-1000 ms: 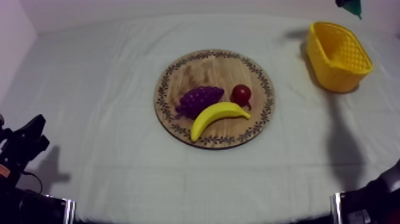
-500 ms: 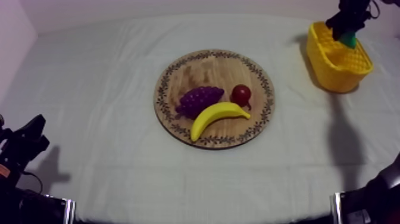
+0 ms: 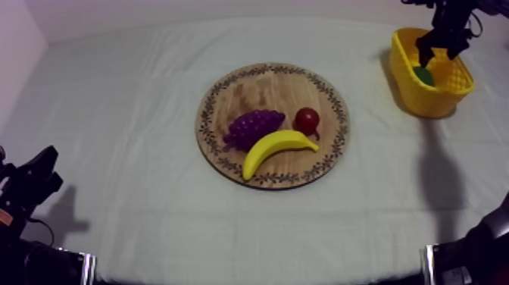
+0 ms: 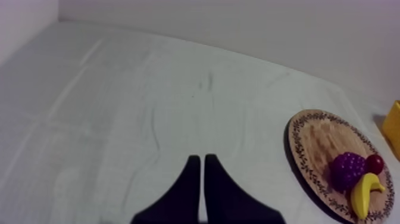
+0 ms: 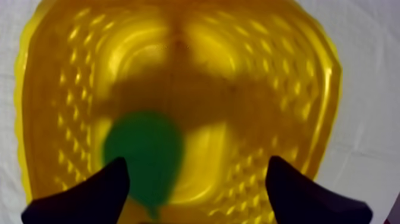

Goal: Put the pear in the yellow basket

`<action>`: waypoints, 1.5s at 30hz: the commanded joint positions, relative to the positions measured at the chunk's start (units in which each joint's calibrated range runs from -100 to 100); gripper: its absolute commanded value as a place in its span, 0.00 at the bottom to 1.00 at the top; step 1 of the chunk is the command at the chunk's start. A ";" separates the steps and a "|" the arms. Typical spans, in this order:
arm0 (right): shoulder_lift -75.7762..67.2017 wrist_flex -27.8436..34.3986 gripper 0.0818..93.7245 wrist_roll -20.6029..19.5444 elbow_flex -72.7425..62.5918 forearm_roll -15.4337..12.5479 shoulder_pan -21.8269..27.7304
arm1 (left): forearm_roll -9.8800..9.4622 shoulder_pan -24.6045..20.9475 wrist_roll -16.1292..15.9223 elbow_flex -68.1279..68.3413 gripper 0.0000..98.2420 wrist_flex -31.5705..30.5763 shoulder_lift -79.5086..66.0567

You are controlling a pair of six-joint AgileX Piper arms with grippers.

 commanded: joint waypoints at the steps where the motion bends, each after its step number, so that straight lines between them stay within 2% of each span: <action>1: -0.96 -0.02 0.81 -0.11 -0.54 -0.08 -0.11 | -0.02 -0.01 0.00 -0.02 0.00 0.00 0.00; 8: -7.71 -2.19 0.69 -2.16 -1.24 -2.06 -0.56 | -0.02 -0.01 0.00 -0.02 0.00 0.00 0.00; 14: -18.11 -8.26 0.61 -4.54 3.90 -5.85 -0.82 | -0.02 -0.01 0.00 -0.02 0.00 0.00 0.00; 18: -27.25 -13.53 0.55 -2.39 11.42 -9.74 -0.69 | -0.02 -0.01 0.00 -0.02 0.00 0.00 0.00; 21: -35.27 -18.54 0.47 0.46 18.75 -13.74 -0.23 | -0.02 -0.01 0.00 -0.02 0.00 0.00 0.00; 25: -46.20 -24.65 0.35 2.03 29.38 -18.27 -0.01 | -0.02 -0.01 0.00 -0.02 0.00 0.00 0.00; 32: -61.09 -29.35 0.17 2.11 46.26 -19.37 -3.61 | -0.02 -0.01 -0.01 -0.02 0.00 0.00 0.00; 41: -78.12 -38.49 0.04 7.07 67.95 -26.34 -5.65 | -0.02 -0.01 0.00 -0.02 0.00 0.00 0.00; 45: -86.14 -41.76 0.02 5.69 77.14 -28.59 -5.59 | -0.02 -0.01 0.00 -0.02 0.00 0.00 0.00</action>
